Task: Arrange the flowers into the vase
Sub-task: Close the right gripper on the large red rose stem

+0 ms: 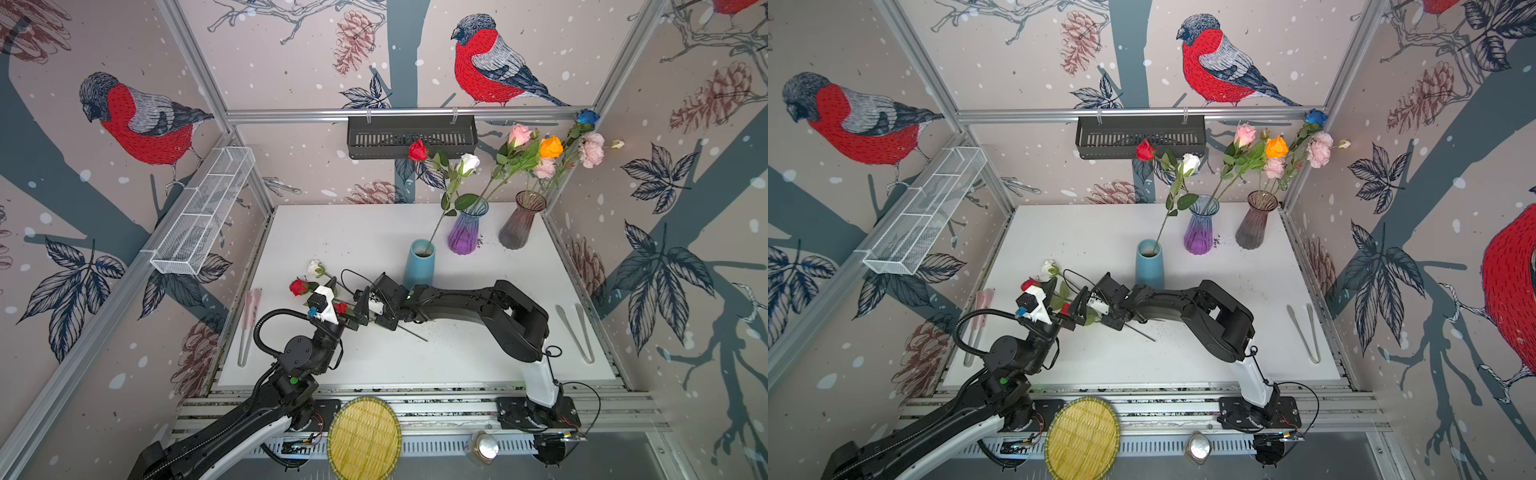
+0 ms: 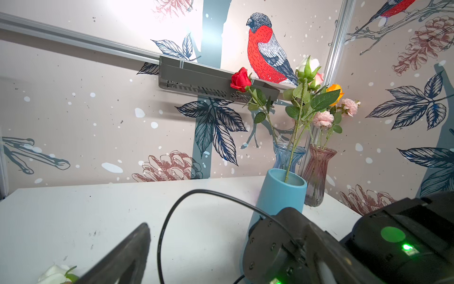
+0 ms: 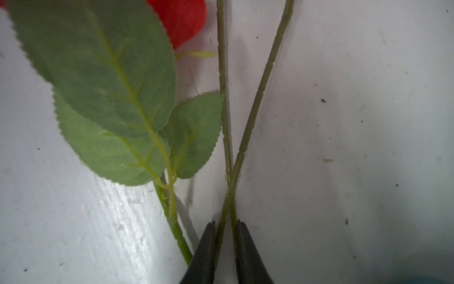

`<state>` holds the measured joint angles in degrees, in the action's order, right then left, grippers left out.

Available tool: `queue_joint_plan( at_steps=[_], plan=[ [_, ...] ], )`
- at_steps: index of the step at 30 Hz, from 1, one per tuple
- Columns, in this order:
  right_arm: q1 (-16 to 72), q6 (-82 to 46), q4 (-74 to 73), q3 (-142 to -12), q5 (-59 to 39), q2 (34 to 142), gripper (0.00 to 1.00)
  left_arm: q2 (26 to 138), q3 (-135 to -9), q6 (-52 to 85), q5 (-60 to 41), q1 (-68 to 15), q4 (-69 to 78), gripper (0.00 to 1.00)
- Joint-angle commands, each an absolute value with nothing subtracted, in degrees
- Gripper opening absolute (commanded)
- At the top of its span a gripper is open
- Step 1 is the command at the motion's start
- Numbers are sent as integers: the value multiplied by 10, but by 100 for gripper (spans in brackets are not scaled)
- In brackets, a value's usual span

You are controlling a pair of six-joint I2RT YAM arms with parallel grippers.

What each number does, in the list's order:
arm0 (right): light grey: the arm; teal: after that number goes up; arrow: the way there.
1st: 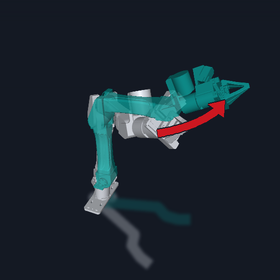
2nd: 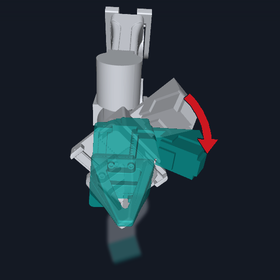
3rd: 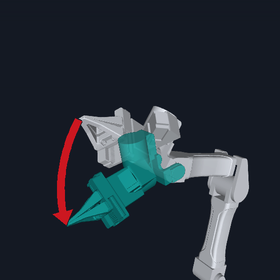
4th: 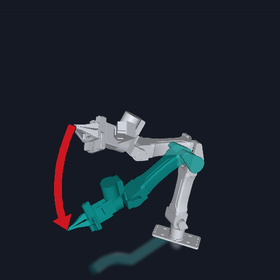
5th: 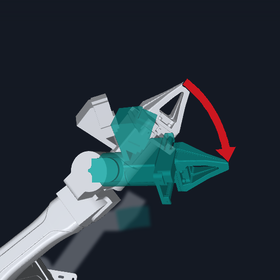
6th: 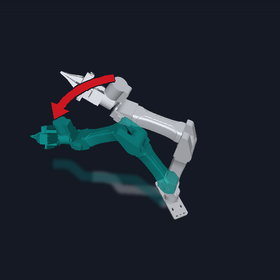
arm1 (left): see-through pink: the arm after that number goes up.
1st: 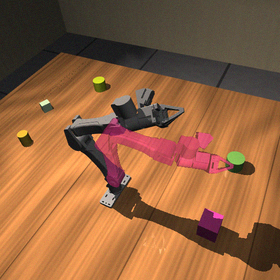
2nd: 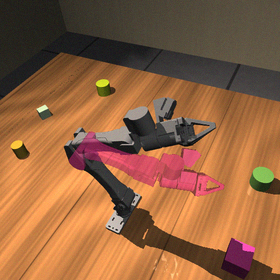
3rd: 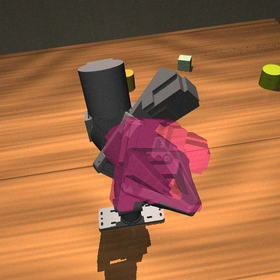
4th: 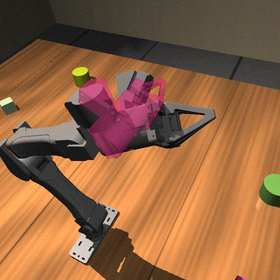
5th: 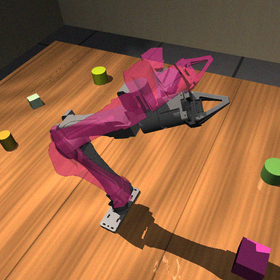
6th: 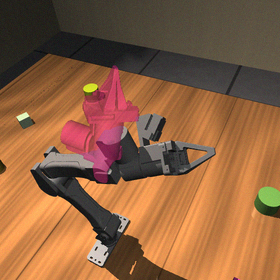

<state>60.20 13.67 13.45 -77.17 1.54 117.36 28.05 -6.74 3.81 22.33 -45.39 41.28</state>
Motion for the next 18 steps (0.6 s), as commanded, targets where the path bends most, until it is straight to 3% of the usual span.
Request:
queue_joint_plan(
  at_steps=[1,18],
  plan=[
    [610,145,134,-763,34,1149,20,278,-70,27,232,-456,422,96],
    [624,187,164,-783,-13,1176,24,283,-75,20,236,-458,415,96]
  ],
)
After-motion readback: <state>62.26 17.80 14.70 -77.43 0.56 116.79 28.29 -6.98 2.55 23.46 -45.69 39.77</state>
